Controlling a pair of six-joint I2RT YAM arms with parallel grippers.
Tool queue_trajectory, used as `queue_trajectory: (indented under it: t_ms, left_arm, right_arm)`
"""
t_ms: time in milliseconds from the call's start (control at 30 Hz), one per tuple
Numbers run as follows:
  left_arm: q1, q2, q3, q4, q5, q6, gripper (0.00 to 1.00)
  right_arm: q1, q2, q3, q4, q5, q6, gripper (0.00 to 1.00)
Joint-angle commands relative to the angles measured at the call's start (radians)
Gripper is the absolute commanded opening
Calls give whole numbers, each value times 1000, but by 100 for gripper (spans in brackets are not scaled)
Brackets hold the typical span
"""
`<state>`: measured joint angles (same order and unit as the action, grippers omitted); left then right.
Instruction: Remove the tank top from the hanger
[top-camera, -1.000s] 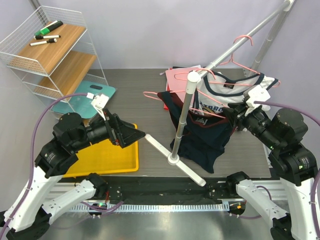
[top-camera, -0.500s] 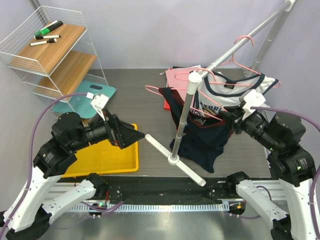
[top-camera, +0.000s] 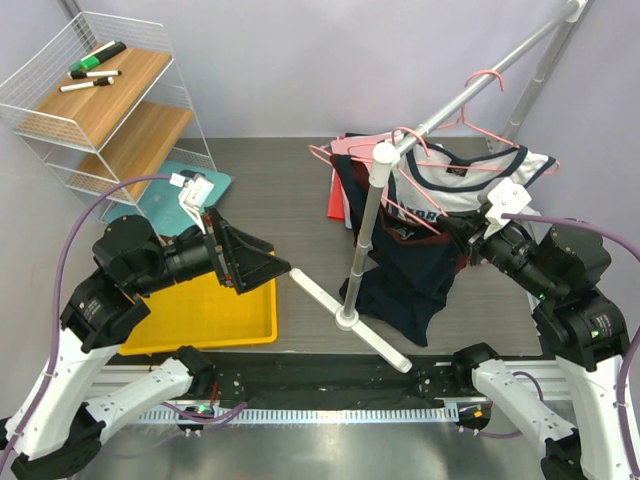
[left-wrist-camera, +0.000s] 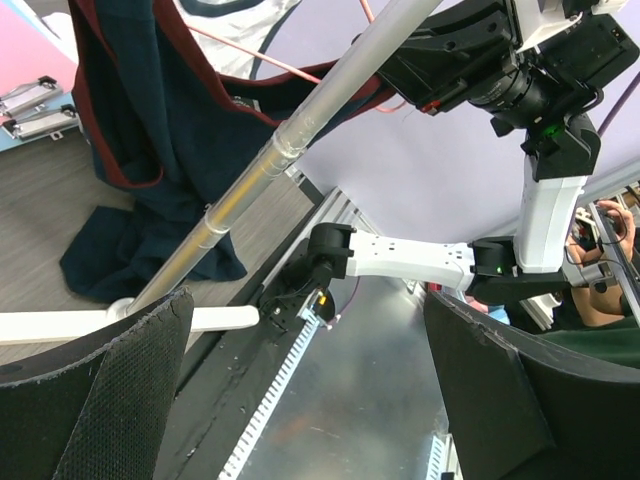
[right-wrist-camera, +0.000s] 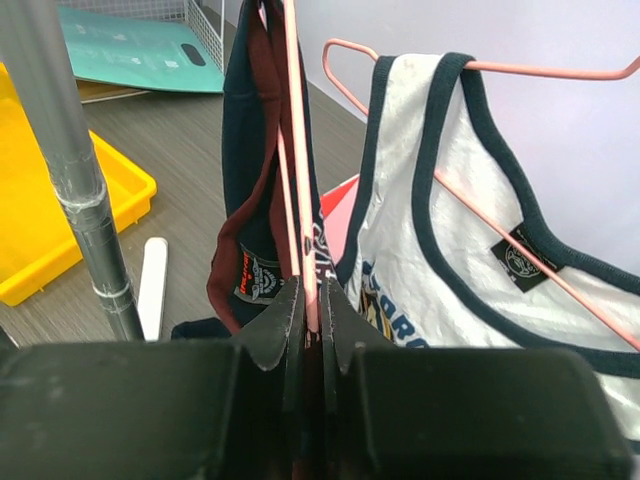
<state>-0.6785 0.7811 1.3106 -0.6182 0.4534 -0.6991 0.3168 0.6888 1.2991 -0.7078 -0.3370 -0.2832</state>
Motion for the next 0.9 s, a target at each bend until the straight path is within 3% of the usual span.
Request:
queue_trajectory:
  t_ms: [0, 200, 600, 867]
  left_arm:
    - [5, 6, 19, 34, 30, -10, 96]
    - [5, 7, 32, 57, 34, -30, 96]
    - [5, 30, 160, -63, -53, 58, 95]
    - [5, 30, 184, -60, -87, 52, 95]
  right_arm:
    - [-4, -15, 3, 162, -42, 18, 1]
    - [-5, -15, -1, 261, -88, 21, 1]
    - [-4, 61, -32, 488, -129, 179, 1]
    - [-4, 75, -95, 629, -160, 260, 1]
